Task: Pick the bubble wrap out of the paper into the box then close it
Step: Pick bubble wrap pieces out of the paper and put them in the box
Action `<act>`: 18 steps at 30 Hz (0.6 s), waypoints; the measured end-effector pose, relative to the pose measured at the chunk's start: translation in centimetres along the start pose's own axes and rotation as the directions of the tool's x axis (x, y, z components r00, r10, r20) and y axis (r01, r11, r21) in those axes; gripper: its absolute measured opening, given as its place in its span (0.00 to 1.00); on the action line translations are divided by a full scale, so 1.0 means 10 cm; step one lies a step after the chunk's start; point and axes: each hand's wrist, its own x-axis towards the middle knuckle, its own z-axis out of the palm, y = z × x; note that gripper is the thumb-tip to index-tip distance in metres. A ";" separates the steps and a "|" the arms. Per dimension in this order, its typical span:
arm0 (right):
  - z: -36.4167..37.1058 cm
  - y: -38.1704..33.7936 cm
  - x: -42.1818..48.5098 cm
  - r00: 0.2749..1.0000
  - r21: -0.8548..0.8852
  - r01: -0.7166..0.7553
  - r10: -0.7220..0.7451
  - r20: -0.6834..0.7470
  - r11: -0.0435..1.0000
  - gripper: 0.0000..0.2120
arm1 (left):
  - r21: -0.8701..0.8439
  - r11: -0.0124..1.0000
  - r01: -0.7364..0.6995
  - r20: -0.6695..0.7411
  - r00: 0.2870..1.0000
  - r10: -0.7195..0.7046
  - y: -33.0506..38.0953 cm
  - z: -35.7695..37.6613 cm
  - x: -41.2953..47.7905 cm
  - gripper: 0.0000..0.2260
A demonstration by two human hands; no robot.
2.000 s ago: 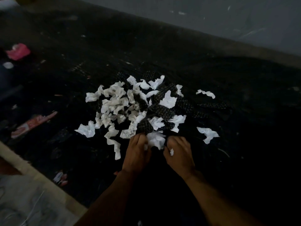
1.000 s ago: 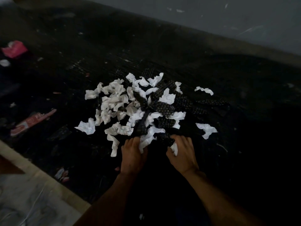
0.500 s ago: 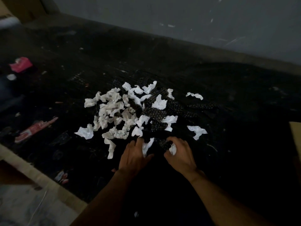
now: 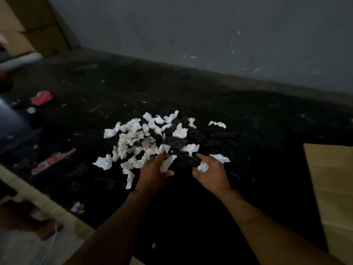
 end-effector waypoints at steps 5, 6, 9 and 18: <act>-0.32 -0.32 -0.04 0.993 0.014 0.060 -0.058 -0.104 0.998 0.23 | -0.055 0.996 -0.067 -0.037 0.997 0.065 0.39 -0.39 -0.01 0.32; -0.38 -0.37 -0.05 0.990 0.012 0.072 -0.069 -0.126 0.997 0.24 | -0.045 0.993 -0.106 -0.045 0.994 0.104 0.46 -0.45 -0.02 0.33; -0.61 -0.59 -0.22 0.972 0.009 0.104 -0.100 -0.213 0.995 0.24 | -0.052 0.972 -0.228 -0.040 0.973 0.226 0.68 -0.68 -0.14 0.36; -1.48 -1.01 -1.12 0.858 -0.066 0.132 -0.147 -0.493 0.989 0.21 | -0.137 0.895 -0.424 -0.076 0.906 0.417 1.33 -0.86 -0.66 0.32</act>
